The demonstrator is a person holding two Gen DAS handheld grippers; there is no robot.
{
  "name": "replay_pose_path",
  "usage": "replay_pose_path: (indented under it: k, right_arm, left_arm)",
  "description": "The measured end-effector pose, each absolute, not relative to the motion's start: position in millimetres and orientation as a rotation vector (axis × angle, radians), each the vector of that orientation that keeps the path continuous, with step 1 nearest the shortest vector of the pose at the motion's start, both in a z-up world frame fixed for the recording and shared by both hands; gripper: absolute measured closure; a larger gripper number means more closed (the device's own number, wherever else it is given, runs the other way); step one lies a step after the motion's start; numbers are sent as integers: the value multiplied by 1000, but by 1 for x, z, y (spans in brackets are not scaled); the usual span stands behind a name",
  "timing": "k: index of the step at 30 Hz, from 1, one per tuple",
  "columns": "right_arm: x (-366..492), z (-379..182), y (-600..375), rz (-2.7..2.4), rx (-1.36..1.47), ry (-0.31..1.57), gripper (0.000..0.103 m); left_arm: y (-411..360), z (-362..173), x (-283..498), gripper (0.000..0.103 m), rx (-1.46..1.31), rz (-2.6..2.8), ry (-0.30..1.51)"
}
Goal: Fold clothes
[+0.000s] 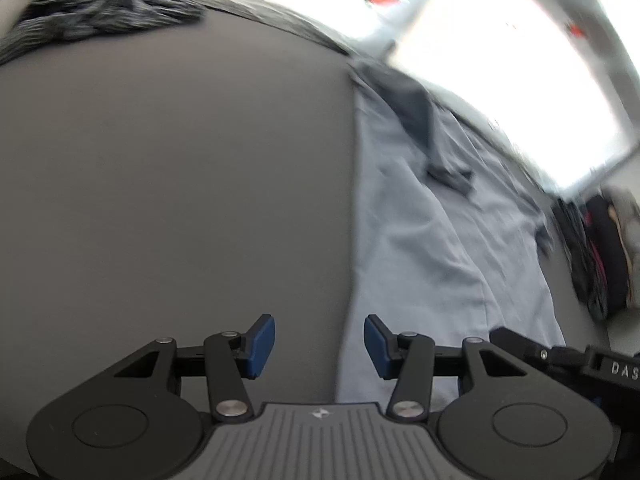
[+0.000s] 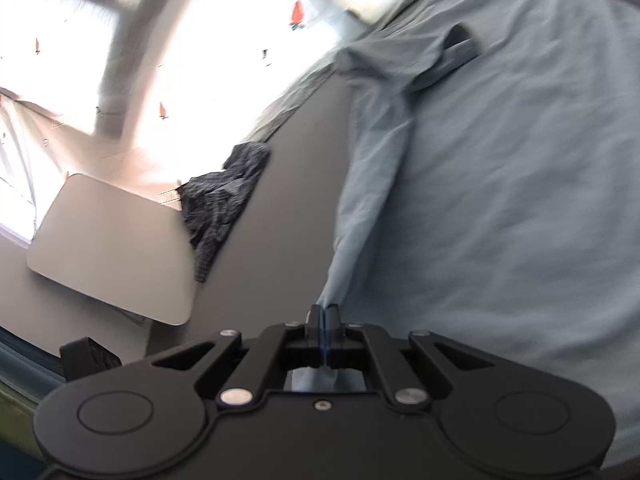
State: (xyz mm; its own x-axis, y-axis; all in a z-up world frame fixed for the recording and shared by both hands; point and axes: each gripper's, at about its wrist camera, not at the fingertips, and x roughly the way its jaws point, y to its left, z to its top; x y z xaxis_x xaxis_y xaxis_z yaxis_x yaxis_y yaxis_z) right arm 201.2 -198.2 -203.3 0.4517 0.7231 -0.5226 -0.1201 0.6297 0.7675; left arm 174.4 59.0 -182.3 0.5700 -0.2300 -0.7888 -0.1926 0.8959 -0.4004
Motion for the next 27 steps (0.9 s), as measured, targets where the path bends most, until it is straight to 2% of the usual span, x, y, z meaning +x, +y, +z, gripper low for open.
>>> replay_pose_path:
  k: [8, 11, 12, 15, 17, 21, 25, 27]
  right_arm:
    - [206, -234, -259, 467, 683, 1038, 102]
    - [210, -241, -262, 481, 631, 1062, 102]
    - [210, -244, -264, 490, 614, 1068, 102]
    - [212, -250, -264, 513, 571, 1088, 103]
    - [212, -253, -264, 525, 553, 1106, 103]
    - [213, -245, -265, 549, 460, 1094, 102]
    - [220, -229, -263, 534, 349, 1013, 93]
    - [230, -223, -262, 515, 319, 971, 90]
  left_arm:
    - [-3, -206, 170, 52, -423, -47, 1086]
    - [-15, -206, 163, 56, -381, -17, 1100]
    - [-18, -206, 161, 59, -375, -9, 1108]
    - [-23, -206, 155, 92, -379, 30, 1132]
    - [-23, -207, 150, 97, -419, 57, 1135]
    - [-21, -207, 148, 95, -468, 97, 1148]
    - [-21, -202, 154, 81, -455, 87, 1143]
    - [-17, -199, 160, 79, -488, 82, 1126]
